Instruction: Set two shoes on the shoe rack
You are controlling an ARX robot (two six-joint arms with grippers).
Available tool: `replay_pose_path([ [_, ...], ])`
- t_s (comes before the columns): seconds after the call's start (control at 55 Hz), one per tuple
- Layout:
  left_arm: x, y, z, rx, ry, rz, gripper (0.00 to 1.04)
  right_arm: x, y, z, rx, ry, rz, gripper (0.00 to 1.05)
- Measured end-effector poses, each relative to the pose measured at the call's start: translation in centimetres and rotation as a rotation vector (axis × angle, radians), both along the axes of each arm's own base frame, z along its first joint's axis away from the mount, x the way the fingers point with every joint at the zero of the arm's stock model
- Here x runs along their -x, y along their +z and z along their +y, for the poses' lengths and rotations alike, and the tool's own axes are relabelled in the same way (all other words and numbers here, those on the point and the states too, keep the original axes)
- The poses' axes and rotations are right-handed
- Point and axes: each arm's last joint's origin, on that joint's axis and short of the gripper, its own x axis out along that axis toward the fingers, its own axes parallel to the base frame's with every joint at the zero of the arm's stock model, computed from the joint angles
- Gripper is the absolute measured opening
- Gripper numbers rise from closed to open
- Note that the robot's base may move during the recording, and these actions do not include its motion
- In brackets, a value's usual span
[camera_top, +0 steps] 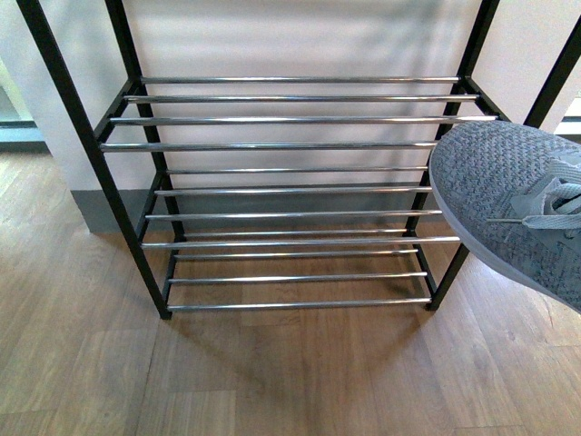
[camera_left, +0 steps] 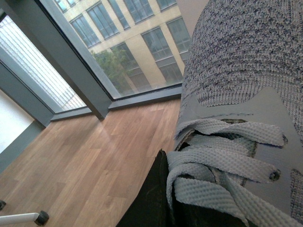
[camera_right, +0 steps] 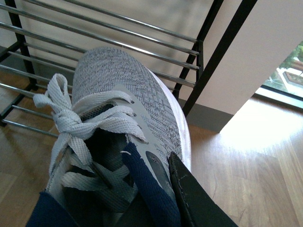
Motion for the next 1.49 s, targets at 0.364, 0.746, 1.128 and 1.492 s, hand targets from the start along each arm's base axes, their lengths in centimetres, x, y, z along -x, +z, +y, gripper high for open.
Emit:
replay_pose_path([
  [0.364,0.01,0.00,0.05,-0.001,0.015,0.000,0.02,0.01,-0.01,0.05,-0.003,0.013,0.001,0.01],
  [0.746,0.01,0.00,0.05,-0.001,0.014,0.000,0.02,0.00,-0.01,0.04,-0.003,0.013,0.001,0.01],
  [1.128,0.01,0.00,0.04,-0.001,0.011,0.000,0.02,0.00,0.00,0.04,-0.002,0.010,0.000,0.01],
  [1.492,0.02,0.01,0.08,-0.001,0.023,-0.001,0.02,0.01,-0.01,0.15,-0.007,0.033,0.002,0.01],
])
